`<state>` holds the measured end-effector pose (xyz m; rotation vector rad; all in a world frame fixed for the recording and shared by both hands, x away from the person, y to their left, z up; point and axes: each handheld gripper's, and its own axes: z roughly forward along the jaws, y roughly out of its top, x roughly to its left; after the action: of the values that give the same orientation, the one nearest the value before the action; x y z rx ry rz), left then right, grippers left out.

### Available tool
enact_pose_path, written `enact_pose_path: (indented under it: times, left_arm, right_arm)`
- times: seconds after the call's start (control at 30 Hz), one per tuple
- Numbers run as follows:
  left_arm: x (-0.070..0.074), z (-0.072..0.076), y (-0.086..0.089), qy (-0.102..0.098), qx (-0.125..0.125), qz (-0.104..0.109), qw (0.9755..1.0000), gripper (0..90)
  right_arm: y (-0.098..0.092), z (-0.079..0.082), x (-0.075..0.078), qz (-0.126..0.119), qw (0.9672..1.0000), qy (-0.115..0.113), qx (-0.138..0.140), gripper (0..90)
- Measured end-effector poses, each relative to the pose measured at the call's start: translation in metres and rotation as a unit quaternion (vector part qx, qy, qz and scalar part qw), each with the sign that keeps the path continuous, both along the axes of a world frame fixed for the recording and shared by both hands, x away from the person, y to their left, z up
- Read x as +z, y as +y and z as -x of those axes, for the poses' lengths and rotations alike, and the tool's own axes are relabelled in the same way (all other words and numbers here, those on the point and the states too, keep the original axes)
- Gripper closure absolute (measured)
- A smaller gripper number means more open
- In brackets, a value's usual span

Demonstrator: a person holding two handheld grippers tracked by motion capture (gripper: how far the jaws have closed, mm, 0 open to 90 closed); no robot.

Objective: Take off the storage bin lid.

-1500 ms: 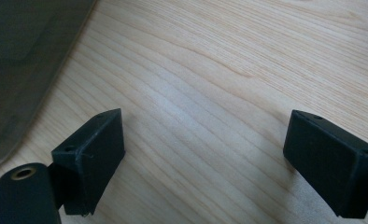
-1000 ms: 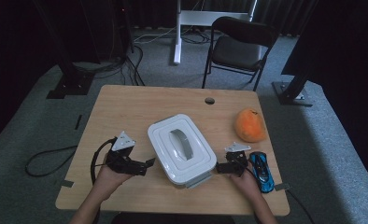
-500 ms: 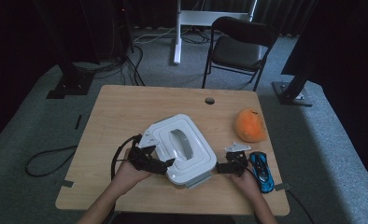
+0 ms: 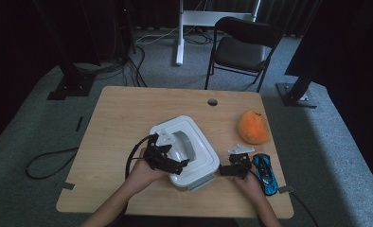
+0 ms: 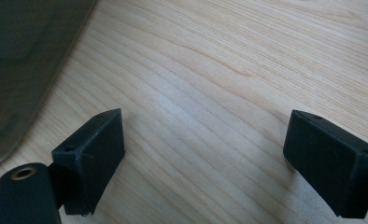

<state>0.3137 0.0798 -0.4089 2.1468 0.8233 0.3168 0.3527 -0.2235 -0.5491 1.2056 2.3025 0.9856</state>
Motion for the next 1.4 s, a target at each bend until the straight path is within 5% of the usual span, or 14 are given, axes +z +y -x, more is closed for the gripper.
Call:
enact_pose_path:
  times: [0.6, 0.97, 1.3, 1.4]
  left_arm:
    - [-0.003, -0.009, -0.03, 0.014, 0.007, 0.002, 0.9999, 5.7]
    - [-0.009, -0.009, -0.041, 0.006, 0.001, -0.031, 0.9995, 8.0]
    - [-0.009, -0.009, -0.035, -0.009, 0.03, -0.012, 0.9994, 32.7]
    - [-0.009, -0.009, -0.036, -0.009, 0.027, -0.015, 0.9995, 33.3]
  right_arm:
    - [0.0, 0.0, 0.0, 0.0, 1.0, 0.0, 0.0, 11.7]
    - [0.0, 0.0, 0.0, 0.0, 1.0, 0.0, -0.001, 12.0]
    - [0.0, 0.0, 0.0, 0.0, 1.0, 0.0, -0.001, 12.0]
    - [0.0, 0.0, 0.0, 0.0, 1.0, 0.0, -0.001, 12.0]
